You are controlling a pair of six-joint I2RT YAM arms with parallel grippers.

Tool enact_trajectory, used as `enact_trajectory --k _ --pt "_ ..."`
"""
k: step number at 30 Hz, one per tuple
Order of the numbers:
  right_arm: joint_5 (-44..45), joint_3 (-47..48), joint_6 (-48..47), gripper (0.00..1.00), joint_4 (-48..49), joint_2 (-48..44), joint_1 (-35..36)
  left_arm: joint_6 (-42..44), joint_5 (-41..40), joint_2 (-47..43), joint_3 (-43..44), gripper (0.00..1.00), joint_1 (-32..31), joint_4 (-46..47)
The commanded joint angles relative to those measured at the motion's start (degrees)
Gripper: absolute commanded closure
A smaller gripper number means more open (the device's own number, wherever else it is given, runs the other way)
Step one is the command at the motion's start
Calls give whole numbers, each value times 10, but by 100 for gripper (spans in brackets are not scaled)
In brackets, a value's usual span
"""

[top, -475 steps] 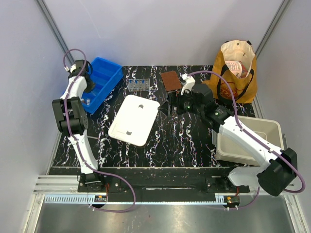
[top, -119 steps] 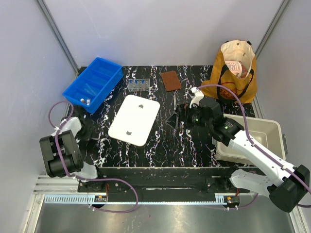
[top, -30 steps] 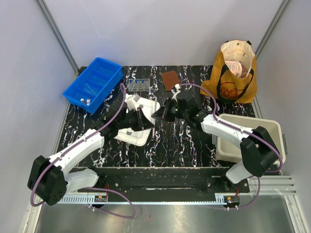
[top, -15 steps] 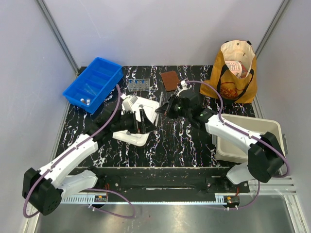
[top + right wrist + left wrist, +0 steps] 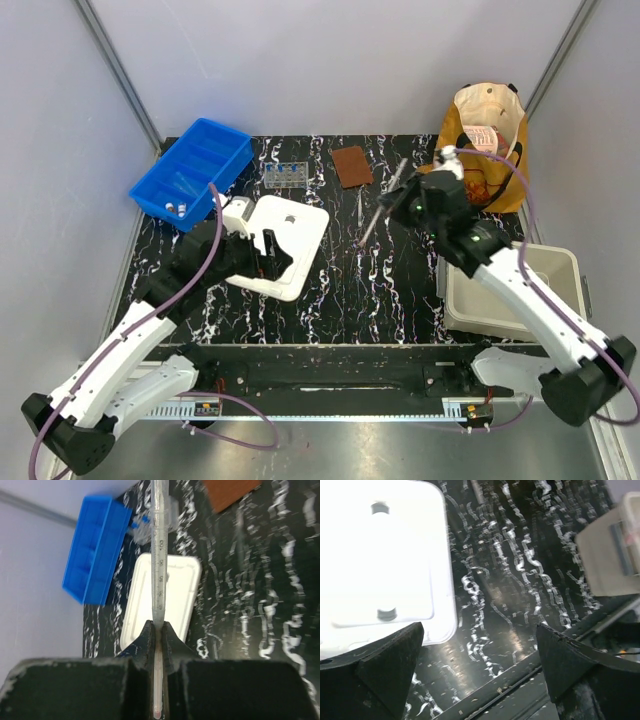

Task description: Organize the chemistry lab equipment

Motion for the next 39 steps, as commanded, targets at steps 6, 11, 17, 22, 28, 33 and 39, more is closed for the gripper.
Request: enact_trajectory --k 6,11,17,22,28,33,39 --pt "180 65 -5 100 -306 -138 -80 33 -101 -58 -17 1 -2 -39" --pt "218 74 -3 100 -395 -143 -132 35 -98 -61 -15 1 -2 -40" --pt "225 75 35 100 -454 -145 -157 35 -88 -61 -15 1 -2 -39" --pt "246 75 33 98 -490 -136 -184 35 -86 -60 -13 1 -2 -39" --pt "260 73 4 98 -503 -108 -261 34 -86 -71 -14 1 -2 -39" --pt "222 49 10 99 -486 -87 -334 34 -85 -71 -14 1 -2 -35" --pt "172 4 45 98 -445 -88 -399 35 -80 -67 -13 1 -1 -36"
